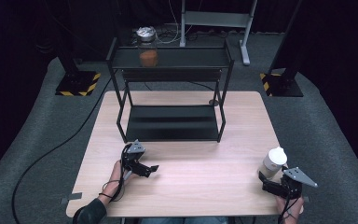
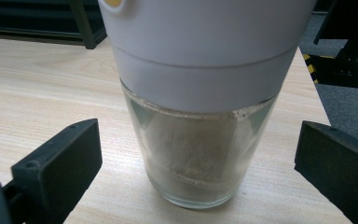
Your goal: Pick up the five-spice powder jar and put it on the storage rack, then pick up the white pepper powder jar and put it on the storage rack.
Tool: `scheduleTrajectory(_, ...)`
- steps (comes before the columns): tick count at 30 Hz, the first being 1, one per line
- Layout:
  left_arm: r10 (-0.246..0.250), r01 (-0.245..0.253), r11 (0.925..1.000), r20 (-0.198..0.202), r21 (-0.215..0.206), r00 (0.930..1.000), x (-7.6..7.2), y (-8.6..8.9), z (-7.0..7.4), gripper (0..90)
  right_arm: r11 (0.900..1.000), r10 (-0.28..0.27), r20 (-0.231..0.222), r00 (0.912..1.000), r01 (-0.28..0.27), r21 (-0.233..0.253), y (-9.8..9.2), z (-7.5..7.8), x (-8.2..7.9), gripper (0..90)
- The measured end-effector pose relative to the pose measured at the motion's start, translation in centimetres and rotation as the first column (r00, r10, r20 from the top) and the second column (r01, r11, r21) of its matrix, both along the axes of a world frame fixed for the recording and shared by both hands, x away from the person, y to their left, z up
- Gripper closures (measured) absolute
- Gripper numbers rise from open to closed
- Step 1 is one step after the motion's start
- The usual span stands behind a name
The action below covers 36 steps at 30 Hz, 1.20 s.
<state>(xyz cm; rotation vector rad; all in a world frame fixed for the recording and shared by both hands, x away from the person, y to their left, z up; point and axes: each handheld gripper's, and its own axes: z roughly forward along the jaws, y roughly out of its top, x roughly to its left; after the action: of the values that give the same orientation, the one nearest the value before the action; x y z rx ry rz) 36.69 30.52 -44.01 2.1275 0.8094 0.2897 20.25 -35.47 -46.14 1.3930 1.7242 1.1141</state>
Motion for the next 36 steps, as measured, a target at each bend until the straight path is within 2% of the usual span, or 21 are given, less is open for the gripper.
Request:
scheduleTrajectory(4,0.000,0.000,0.9998,0.001,0.021,1.0000,-0.1,-0.6,0.0,0.0,1.000,0.000,-0.001,1.0000,0.000,-0.002,0.0,0.0,0.0,0.0)
scheduleTrajectory(8,-0.001,0.002,0.9977,-0.015,0.068,0.9999,0.2,-1.5,0.4,0.0,1.000,-0.001,0.000,1.0000,0.001,-0.001,0.0,0.0,0.0,0.0)
scheduleTrajectory(13,0.006,-0.004,0.9977,-0.016,0.067,0.9999,0.1,-1.6,0.4,0.0,1.000,-0.003,0.004,1.0000,0.003,-0.001,0.1,0.0,-0.1,0.0)
scheduleTrajectory(17,0.012,-0.012,0.9945,0.003,0.104,0.9999,-0.3,-2.4,0.5,0.0,1.000,-0.003,0.003,1.0000,0.003,-0.003,0.1,0.0,-0.1,0.0)
scheduleTrajectory(25,0.049,-0.050,0.9931,0.004,0.106,0.9988,-0.6,-2.6,0.5,0.0,1.000,-0.007,0.005,1.0000,0.007,0.000,0.1,-0.1,-0.1,0.0)
scheduleTrajectory(29,0.052,-0.053,0.9930,0.005,0.106,0.9986,-0.6,-2.7,0.5,0.0,0.999,-0.036,0.036,0.9987,0.037,-0.008,0.6,-0.4,-0.7,0.0)
scheduleTrajectory(34,0.066,-0.066,0.9922,0.004,0.105,0.9978,-0.8,-2.8,0.5,0.0,1.000,-0.028,0.030,0.9992,0.028,0.001,0.3,-0.4,-0.5,0.0)
scheduleTrajectory(36,0.067,-0.067,0.9922,0.004,0.105,0.9978,-0.8,-2.8,0.5,0.0,0.999,-0.044,0.044,0.9980,0.045,-0.003,0.5,-0.4,-0.6,0.0)
